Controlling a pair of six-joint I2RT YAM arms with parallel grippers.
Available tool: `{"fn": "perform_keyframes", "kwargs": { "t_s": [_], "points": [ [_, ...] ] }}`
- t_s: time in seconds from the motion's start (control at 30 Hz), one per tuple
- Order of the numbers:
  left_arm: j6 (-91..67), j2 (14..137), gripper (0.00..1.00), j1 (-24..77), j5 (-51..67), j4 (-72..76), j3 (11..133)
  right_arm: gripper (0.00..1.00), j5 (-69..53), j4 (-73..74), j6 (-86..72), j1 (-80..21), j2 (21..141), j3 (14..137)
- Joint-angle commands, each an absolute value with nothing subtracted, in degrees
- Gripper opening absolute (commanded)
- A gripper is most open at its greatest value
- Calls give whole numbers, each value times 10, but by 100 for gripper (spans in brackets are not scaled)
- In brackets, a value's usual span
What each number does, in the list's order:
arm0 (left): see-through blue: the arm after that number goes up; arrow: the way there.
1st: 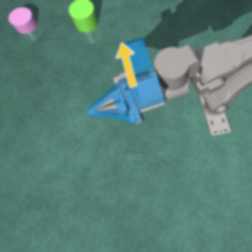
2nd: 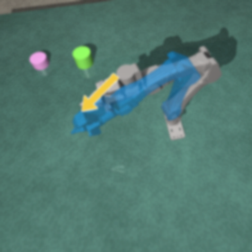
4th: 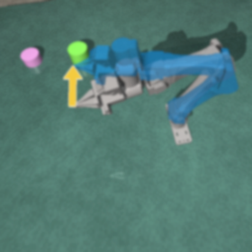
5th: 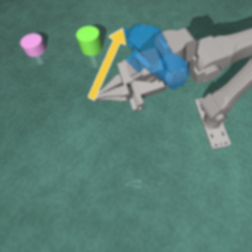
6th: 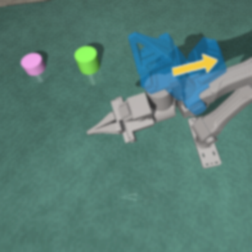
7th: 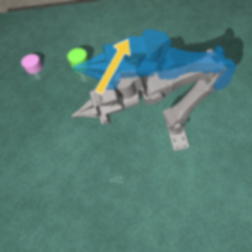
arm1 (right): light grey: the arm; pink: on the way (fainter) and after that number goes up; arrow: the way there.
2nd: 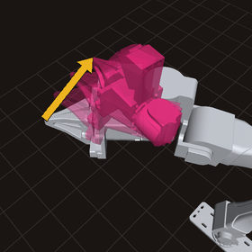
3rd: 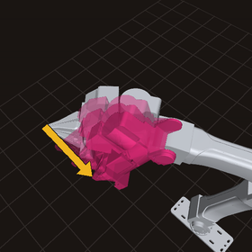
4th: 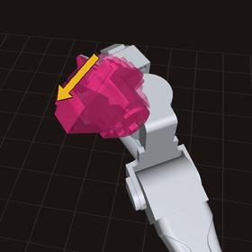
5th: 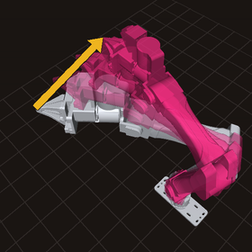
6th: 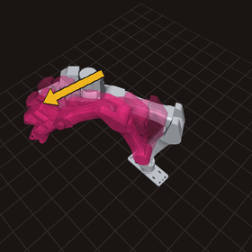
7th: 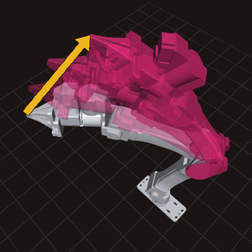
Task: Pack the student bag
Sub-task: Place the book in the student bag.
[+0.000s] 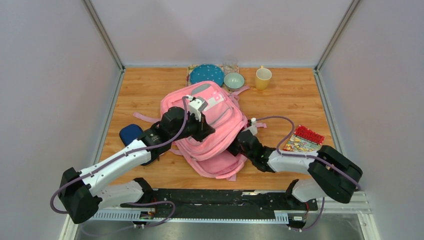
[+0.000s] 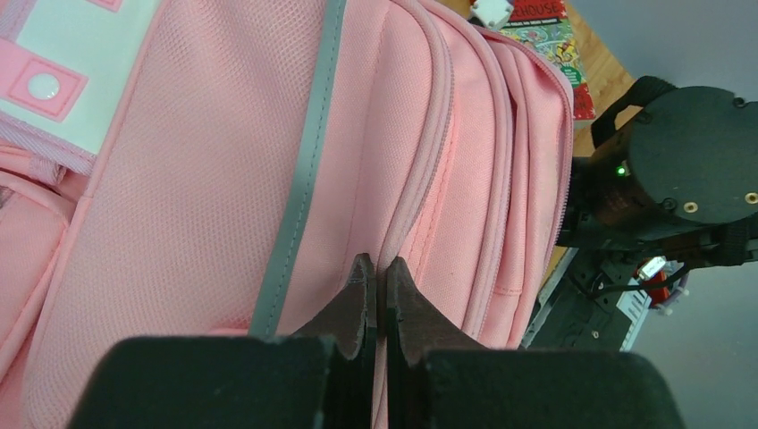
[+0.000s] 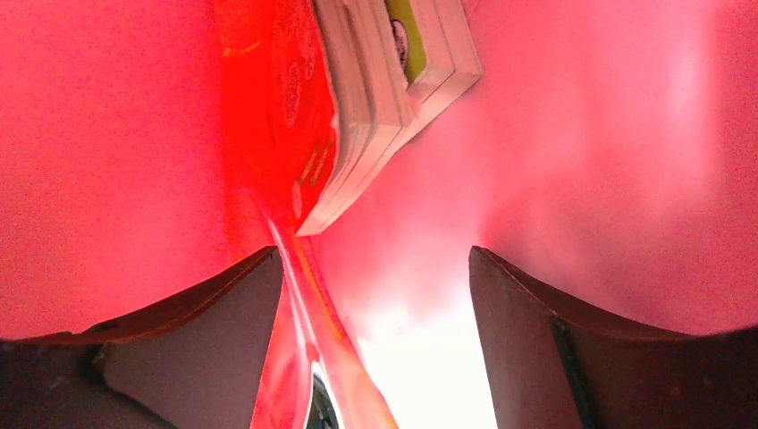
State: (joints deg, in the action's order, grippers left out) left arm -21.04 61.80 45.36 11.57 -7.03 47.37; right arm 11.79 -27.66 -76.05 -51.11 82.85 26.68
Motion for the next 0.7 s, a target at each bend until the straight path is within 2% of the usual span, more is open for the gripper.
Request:
{"fn": "perform_keyframes", "kwargs": {
  "t_s": [0.0,0.23,0.47,0.6,0.67],
  "points": [
    [-231,589,0,455,137,-10,483,80,131,-172,-724,-511,729,270],
    [-225,574,0,455,142,-26,462,80,181,152,-694,-518,570,294],
    [-236,555,0,454,146,-16,411,83,262,349,-678,-516,346,305],
    [-243,565,0,455,177,-17,409,87,319,420,-669,-514,287,339],
    [-249,577,11,455,182,-36,418,94,336,451,-646,-500,279,352]
  ]
}}
